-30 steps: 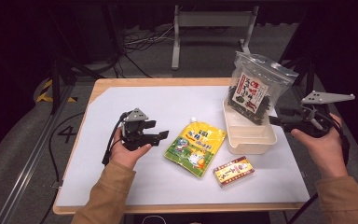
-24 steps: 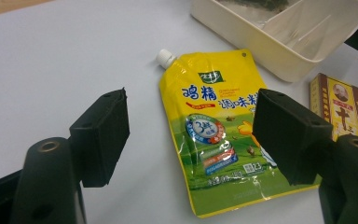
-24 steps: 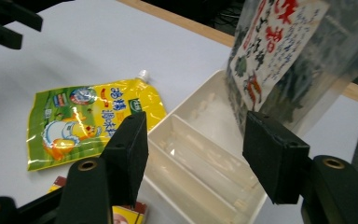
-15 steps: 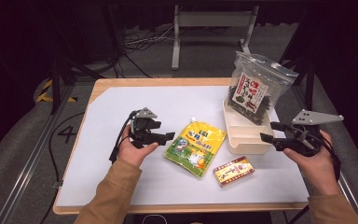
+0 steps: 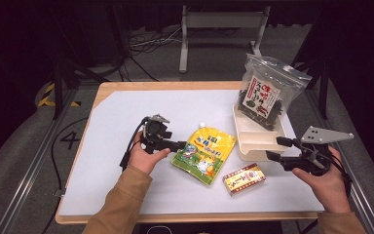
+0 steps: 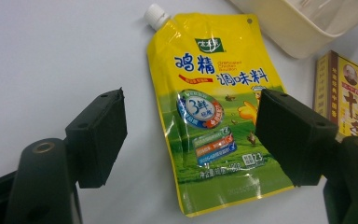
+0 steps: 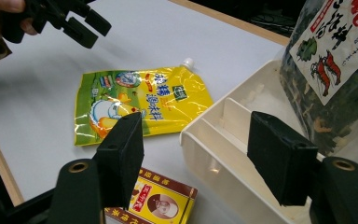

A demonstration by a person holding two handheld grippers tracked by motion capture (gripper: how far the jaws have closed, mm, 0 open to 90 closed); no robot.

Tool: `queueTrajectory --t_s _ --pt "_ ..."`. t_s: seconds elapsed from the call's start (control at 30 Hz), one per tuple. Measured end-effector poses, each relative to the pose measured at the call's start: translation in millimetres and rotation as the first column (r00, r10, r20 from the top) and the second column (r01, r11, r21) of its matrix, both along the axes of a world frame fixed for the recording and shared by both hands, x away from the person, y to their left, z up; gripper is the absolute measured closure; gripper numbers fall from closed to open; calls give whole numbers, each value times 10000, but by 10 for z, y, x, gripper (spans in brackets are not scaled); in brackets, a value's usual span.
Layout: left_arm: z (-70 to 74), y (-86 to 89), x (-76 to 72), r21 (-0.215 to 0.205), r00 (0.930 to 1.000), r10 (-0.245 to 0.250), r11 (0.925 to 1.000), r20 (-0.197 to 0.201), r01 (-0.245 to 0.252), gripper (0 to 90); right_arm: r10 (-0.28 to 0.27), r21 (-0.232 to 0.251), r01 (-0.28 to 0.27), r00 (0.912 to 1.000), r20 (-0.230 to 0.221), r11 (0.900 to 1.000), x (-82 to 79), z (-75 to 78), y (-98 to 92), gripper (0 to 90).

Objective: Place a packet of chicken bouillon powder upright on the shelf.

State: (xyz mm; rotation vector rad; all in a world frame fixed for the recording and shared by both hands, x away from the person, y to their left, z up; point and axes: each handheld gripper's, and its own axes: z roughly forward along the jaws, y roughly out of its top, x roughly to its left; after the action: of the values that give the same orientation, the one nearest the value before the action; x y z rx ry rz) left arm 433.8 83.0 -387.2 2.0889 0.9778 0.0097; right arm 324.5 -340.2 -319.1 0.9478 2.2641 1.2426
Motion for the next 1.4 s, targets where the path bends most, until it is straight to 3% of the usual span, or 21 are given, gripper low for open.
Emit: queueTrajectory --t_s 0.4,0.93,1.13,1.3,1.4 --pt "-191 -44 94 160 9925 -32 9999 -1221 51 255 247 45 -247 9997 14 9997 -3 5 51 349" --pt "-327 -218 124 261 9846 -497 9982 -1674 549 291 241 -89 -243 9996 -118 9997 18 -59 29 343" --pt "-379 -265 137 496 9790 -504 9969 -1974 613 248 184 -30 -184 9997 -153 9998 12 -69 24 343" --pt "-436 -310 138 819 9749 -807 9917 -2074 995 211 148 -104 -150 9997 -186 9998 28 -85 36 340" --pt "-435 -339 116 964 9764 -880 9894 -1971 1086 198 149 -81 -151 9997 -199 9999 34 -87 45 336"
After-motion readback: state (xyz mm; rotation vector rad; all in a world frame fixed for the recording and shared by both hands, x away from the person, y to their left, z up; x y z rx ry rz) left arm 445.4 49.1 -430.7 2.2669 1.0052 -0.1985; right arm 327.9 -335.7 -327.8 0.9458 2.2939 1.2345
